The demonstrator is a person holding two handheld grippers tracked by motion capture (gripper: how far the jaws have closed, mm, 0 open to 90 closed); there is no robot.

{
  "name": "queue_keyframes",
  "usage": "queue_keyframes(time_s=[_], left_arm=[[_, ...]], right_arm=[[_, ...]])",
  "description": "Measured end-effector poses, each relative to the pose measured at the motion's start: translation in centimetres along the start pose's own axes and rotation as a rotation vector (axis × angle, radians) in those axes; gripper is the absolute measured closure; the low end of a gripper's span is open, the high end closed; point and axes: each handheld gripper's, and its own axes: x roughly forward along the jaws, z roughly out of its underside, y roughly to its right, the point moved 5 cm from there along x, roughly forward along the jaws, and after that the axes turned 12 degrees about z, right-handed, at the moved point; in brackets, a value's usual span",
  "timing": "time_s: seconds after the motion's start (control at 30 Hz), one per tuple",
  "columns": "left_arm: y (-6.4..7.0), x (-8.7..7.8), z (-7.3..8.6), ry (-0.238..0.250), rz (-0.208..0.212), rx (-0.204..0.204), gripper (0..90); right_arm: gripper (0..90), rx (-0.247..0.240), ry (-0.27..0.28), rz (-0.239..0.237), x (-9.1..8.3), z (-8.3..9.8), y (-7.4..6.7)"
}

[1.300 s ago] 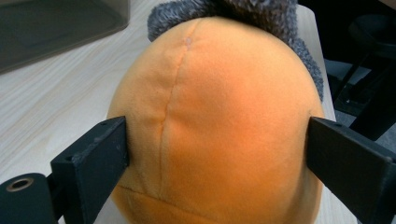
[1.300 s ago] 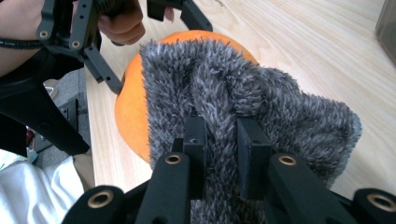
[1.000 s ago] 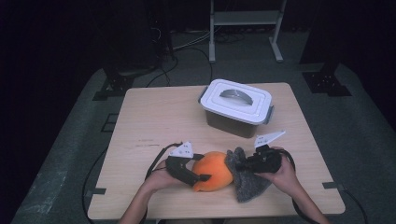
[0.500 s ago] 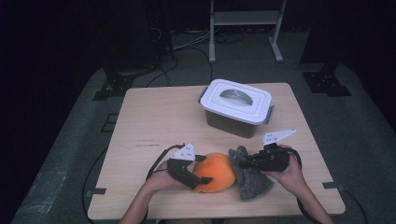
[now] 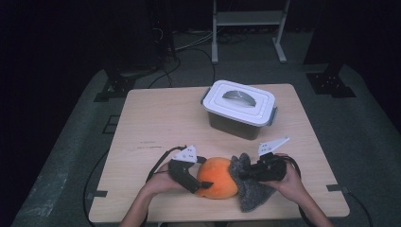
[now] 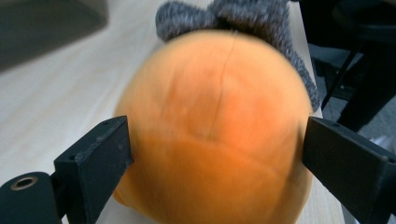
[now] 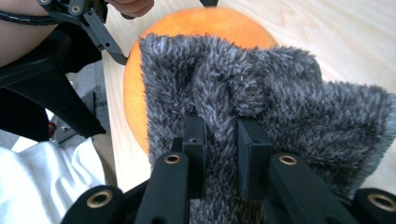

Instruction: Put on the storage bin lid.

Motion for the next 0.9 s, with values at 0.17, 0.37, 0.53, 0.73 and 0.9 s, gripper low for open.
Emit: queue_keyframes(time_s=[0.17, 0.37, 0.53, 0.73, 0.9], left_arm=[[0.3, 0.5, -0.3, -0.011, -0.037, 0.041, 27.4], [0.5, -0.2, -1.7, 0.038, -0.125, 0.117, 39.2], [0.8, 0.6, -2.0, 0.044, -0.104, 0.161, 36.0], [0.8, 0.5, -1.4, 0.021, -0.084, 0.129, 21.4], [0.6, 0.8, -1.8, 0.029, -0.085, 0.111, 15.0]], right_arm=[[75.5, 0.016, -0.004, 0.009, -0.7, 0.4, 0.3], [76.4, -0.018, 0.011, 0.064, -1.9, -1.3, 0.6], [76.4, -0.035, 0.064, 0.062, -2.6, -3.3, 0.1], [76.0, -0.105, -0.002, 0.066, -0.6, -4.2, -1.3], [75.9, -0.124, -0.019, 0.043, 0.5, -4.0, -2.1]])
